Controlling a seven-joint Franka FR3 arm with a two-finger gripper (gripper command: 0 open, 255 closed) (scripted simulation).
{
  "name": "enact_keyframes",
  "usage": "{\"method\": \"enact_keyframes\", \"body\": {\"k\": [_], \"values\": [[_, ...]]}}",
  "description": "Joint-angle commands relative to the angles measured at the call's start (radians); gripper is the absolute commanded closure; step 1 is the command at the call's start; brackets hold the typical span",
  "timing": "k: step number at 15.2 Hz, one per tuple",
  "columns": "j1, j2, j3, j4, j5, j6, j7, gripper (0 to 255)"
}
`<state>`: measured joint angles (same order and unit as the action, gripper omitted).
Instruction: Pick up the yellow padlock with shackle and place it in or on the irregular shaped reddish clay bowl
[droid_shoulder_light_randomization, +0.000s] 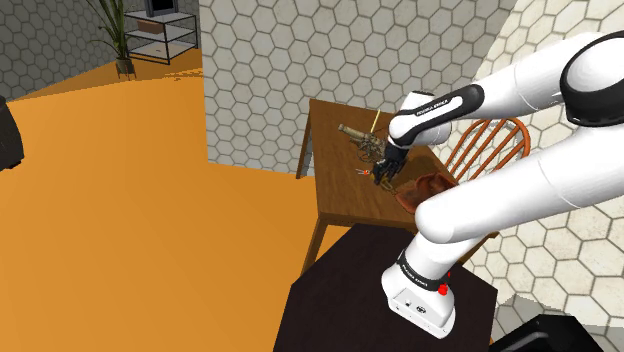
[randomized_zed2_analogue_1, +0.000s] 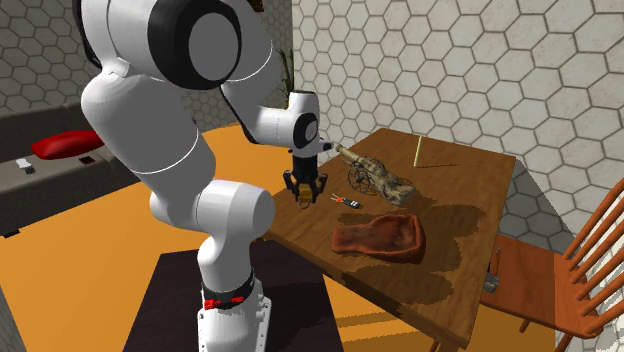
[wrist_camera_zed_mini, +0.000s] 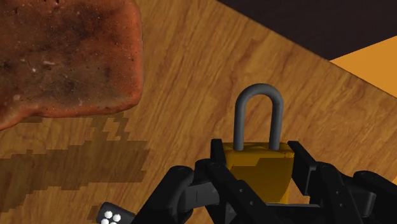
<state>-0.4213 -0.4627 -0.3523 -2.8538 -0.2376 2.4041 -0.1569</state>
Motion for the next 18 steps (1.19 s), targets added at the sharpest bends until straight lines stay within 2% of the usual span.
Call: {"method": "enact_keyframes", "body": {"k": [1, 14, 18], "values": [[-0.002, -0.029, 0.007, 0.011, 0.001, -0.04, 0.002, 255], [-0.003, -0.166, 0.046, 0.107, 0.021, -0.273, 0.003, 255], [-0.063, -0.156, -0.041, 0.133, -0.032, -0.28, -0.104, 255]]}}
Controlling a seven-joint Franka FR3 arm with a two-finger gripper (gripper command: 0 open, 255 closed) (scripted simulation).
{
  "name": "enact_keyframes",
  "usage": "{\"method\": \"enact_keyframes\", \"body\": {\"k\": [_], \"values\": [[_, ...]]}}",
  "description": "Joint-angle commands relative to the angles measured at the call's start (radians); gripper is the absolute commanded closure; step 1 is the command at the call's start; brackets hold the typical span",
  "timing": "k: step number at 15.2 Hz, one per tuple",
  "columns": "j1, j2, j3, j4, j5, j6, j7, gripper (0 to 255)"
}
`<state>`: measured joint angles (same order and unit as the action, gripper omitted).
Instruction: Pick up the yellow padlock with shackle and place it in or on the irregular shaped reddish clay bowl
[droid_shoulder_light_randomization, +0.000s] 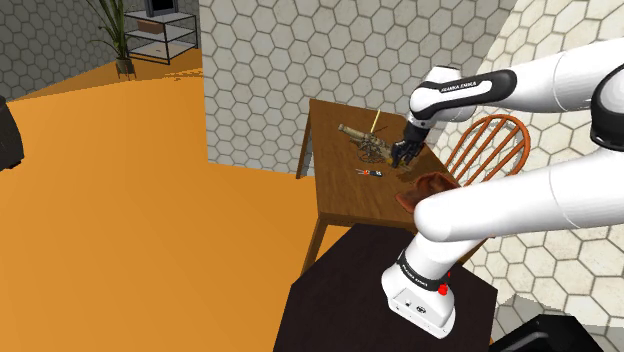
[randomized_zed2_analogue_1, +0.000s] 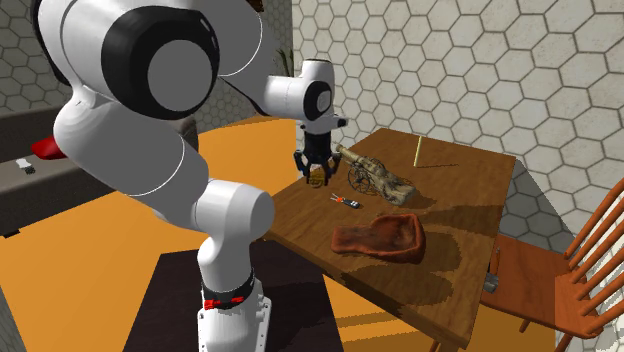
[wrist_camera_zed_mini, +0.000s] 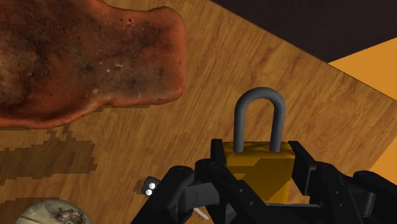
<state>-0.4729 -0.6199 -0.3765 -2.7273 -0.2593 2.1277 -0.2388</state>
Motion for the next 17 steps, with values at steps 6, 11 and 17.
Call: {"method": "enact_keyframes", "body": {"k": [6, 11, 17], "values": [[-0.074, 0.059, -0.151, 0.082, -0.066, -0.001, -0.186, 255], [-0.094, 0.141, -0.268, 0.175, -0.079, 0.008, -0.326, 255], [-0.087, 0.236, -0.371, 0.244, -0.059, 0.048, -0.442, 255]]}}
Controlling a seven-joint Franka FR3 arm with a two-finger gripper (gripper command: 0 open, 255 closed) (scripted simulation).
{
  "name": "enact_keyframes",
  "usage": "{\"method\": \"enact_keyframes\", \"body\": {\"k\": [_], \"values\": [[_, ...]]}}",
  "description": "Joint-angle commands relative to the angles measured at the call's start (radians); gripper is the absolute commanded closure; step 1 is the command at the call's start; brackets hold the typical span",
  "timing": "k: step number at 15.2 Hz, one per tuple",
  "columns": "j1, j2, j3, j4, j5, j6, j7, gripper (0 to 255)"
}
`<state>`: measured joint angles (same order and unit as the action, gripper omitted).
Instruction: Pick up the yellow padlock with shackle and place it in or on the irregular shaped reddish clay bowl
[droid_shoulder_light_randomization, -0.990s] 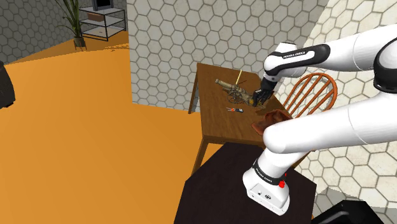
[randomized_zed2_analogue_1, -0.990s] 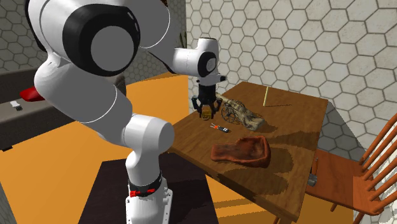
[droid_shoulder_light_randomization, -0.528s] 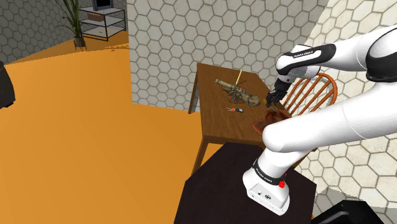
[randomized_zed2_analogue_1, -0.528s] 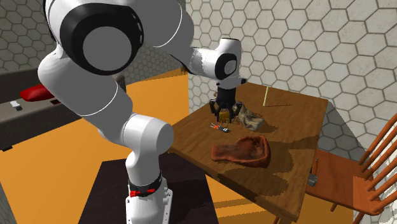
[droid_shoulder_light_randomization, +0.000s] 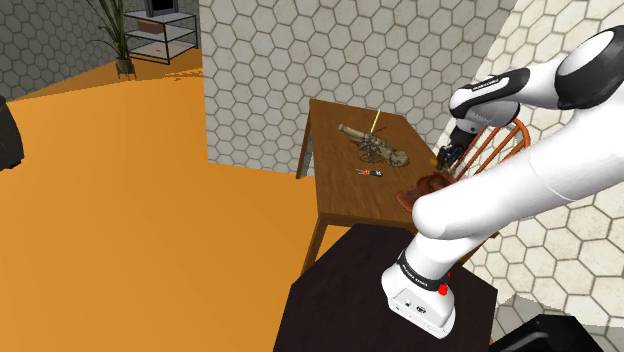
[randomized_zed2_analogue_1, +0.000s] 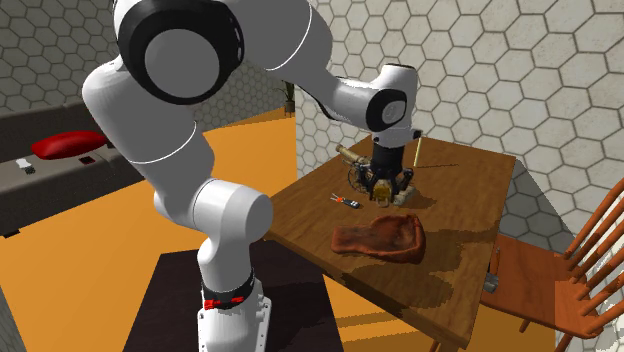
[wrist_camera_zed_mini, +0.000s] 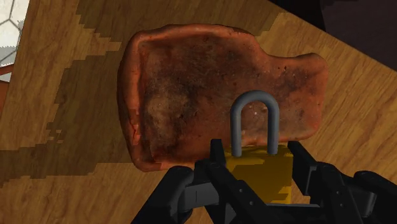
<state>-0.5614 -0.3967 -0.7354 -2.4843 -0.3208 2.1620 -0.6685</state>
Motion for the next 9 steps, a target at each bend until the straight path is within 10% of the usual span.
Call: {"method": "enact_keyframes", "body": {"k": [1, 9], "values": [[0.004, 0.022, -0.018, -0.007, 0.004, 0.029, -0.014, 255], [0.028, 0.108, -0.068, -0.06, 0.032, 0.162, -0.042, 255]]}}
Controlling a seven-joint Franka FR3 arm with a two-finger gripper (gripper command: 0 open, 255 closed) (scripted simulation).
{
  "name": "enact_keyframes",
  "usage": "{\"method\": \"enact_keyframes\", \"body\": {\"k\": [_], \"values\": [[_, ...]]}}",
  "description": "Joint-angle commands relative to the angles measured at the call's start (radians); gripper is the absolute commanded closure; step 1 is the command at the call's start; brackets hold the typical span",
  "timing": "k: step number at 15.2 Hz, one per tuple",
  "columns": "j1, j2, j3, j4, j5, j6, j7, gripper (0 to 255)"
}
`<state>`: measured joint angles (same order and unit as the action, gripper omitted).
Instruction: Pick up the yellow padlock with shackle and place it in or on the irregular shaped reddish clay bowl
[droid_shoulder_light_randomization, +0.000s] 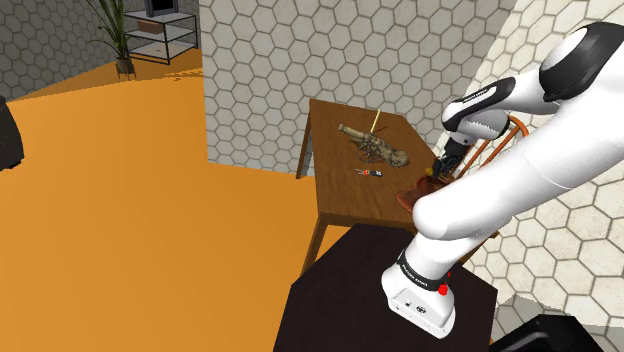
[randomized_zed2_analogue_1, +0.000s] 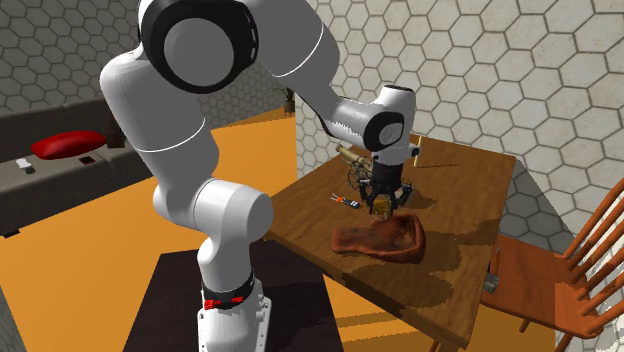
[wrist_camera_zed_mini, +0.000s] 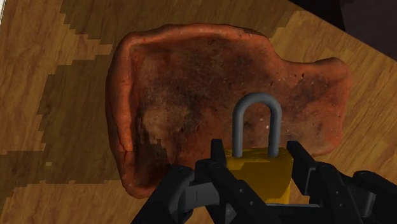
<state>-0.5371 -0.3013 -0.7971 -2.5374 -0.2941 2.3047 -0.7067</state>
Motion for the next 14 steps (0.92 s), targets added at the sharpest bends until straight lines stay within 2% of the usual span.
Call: {"method": "enact_keyframes", "body": {"k": [1, 4, 11, 12, 14], "values": [[0.008, 0.025, -0.014, -0.012, 0.011, 0.036, -0.009, 255], [0.021, 0.062, -0.032, -0.027, 0.031, 0.082, -0.026, 255], [0.021, 0.062, -0.032, -0.027, 0.031, 0.082, -0.026, 255], [0.021, 0.062, -0.032, -0.027, 0.031, 0.082, -0.026, 0], [0.021, 0.062, -0.032, -0.027, 0.031, 0.082, -0.026, 0]]}}
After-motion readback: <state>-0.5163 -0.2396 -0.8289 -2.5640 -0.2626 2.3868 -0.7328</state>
